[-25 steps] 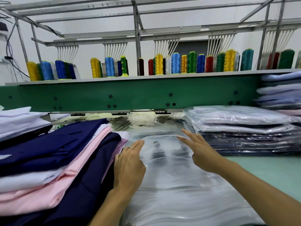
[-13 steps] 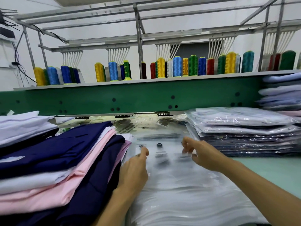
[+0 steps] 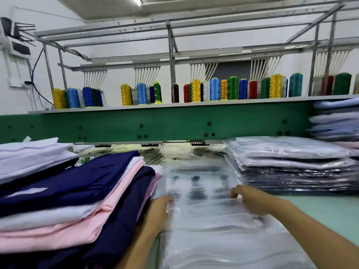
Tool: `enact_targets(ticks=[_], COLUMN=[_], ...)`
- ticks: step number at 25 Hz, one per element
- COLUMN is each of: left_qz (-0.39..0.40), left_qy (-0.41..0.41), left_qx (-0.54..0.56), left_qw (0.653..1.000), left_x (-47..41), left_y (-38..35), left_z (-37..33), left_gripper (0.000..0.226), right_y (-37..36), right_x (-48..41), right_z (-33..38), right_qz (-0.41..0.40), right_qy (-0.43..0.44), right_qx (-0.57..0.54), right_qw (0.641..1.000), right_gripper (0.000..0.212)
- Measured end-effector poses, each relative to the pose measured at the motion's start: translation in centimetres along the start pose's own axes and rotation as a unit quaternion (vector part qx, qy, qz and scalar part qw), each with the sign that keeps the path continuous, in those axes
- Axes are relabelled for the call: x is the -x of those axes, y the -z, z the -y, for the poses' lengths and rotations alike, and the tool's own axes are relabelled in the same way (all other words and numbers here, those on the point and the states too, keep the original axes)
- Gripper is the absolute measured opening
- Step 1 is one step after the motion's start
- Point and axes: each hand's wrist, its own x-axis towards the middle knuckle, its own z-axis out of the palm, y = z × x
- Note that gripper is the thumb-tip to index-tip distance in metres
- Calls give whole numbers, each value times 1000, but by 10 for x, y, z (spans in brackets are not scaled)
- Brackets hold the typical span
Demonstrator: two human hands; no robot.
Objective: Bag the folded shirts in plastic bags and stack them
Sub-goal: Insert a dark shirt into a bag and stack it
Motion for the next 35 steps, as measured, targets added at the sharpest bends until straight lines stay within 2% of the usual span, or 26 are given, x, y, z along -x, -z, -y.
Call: enact_targets(ticks=[1,4,6,8,10,13,16,18,20,21,23,26,28,30,32,35], left_qz=[-13,-19,51,140,184,136,46,16,67,110,181,224,277,306,255,68], left_qy=[-21,-72,-46,6,39,36,-12,-11,10,18,31,47,58,48,12,-61], left_qx=[-18,-107,-117,-58,1,-19,-124,-212,-264,-271,-232,-117,-53,-47,-82,-133], left_qw=[1000,991,991,988,982,990,991,977,962,956,955,966,958,950,963,987], left_x=[-1,5,6,5,0,-12,-20,-19,-15,-11,1,19,27,31,33,36], left_y=[1,1,-3,-5,6,45,110,160,205,223,247,269,277,281,283,292], left_z=[-3,-25,-42,-55,-63,-74,-85,-78,-59,-46,-20,12,26,29,30,32], left_gripper=[43,38,47,59,59,48,35,39,38,38,45,66,85,97,94,73], right_y=[1,4,3,0,1,10,28,41,50,53,57,61,64,69,77,91], right_x=[2,4,3,0,-8,-23,-30,-32,-33,-35,-40,-47,-50,-49,-50,-59], right_z=[-1,9,29,54,82,133,197,239,277,295,319,338,347,357,367,378], right_qz=[3,-14,-23,-6,-25,-115,-164,-174,-129,-91,-42,-24,-12,-20,-50,-104], right_qy=[-6,11,38,47,50,48,96,117,121,121,117,110,102,88,66,21], right_qx=[-3,-12,-53,-100,-123,-187,-304,-390,-462,-472,-429,-340,-352,-413,-492,-593], right_qw=[1000,1000,998,994,991,974,933,896,869,868,895,934,930,906,867,798], right_gripper=[53,23,32,41,44,25,25,26,26,25,23,23,24,14,18,13])
